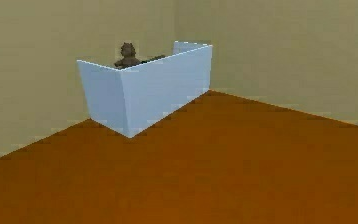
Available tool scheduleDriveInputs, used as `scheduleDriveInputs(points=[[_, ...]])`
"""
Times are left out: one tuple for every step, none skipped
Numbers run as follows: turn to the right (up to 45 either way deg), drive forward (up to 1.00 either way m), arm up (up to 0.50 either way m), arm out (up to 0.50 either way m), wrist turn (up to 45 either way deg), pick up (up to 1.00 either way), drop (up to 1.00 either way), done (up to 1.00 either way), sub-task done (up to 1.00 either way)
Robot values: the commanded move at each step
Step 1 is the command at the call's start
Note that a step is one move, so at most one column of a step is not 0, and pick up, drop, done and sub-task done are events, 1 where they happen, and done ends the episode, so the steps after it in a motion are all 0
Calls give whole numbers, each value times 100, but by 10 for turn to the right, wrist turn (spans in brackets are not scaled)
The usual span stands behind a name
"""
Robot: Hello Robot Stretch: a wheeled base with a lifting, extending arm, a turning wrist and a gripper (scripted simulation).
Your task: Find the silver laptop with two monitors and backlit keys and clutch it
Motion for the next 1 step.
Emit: scheduleDriveInputs(points=[[-450,0,0,0,0,0,0,0,0]])
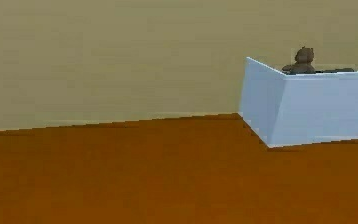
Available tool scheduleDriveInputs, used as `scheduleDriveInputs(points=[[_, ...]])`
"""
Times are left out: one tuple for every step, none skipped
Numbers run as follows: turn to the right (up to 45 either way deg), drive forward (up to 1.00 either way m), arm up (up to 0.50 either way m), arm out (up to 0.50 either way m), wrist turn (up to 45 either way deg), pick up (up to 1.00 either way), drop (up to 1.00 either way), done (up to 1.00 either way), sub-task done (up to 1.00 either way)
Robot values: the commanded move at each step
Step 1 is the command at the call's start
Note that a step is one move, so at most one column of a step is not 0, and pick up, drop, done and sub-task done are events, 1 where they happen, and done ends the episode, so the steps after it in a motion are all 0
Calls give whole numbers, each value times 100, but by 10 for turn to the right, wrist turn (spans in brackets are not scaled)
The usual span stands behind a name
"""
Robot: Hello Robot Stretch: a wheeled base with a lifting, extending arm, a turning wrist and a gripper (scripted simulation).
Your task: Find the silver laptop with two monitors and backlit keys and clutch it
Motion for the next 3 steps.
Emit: scheduleDriveInputs(points=[[-390,0,0,0,0,0,0,0,0],[0,75,0,0,0,0,0,0,0],[-90,0,0,0,0,0,0,0,0]])
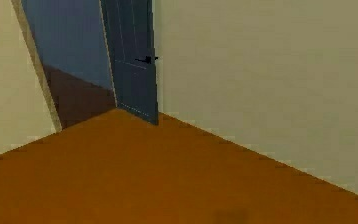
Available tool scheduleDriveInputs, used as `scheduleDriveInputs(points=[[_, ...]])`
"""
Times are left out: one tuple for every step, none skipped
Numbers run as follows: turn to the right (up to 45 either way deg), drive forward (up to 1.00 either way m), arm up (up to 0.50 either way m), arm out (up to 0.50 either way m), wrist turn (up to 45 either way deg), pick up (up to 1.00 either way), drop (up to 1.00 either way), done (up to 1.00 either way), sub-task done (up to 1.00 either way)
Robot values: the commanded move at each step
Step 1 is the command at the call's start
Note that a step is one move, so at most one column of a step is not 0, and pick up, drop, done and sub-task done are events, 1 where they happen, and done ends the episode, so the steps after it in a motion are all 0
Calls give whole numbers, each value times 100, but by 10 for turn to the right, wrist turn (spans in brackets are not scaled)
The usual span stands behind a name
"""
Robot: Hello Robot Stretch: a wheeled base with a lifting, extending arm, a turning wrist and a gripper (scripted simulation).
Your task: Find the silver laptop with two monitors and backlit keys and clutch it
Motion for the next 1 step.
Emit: scheduleDriveInputs(points=[[0,20,0,0,0,0,0,0,0]])
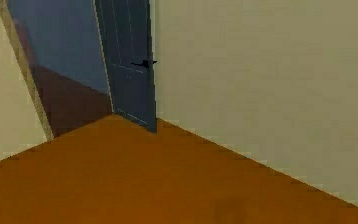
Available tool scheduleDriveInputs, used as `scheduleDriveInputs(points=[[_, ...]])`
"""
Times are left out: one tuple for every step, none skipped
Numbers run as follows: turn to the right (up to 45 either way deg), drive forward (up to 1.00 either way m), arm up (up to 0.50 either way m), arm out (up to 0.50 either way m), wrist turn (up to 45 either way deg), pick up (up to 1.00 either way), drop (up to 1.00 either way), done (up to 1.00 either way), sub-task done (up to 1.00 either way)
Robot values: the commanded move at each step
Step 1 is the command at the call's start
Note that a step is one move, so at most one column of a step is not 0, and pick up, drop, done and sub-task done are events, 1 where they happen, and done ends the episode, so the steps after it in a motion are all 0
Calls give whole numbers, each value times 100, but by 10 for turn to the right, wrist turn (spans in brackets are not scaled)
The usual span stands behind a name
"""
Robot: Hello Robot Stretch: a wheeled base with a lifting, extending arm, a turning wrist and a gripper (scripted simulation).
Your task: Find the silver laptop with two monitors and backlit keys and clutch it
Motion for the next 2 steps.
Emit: scheduleDriveInputs(points=[[-240,0,0,0,0,0,0,0,0],[0,100,0,0,0,0,0,0,0]])
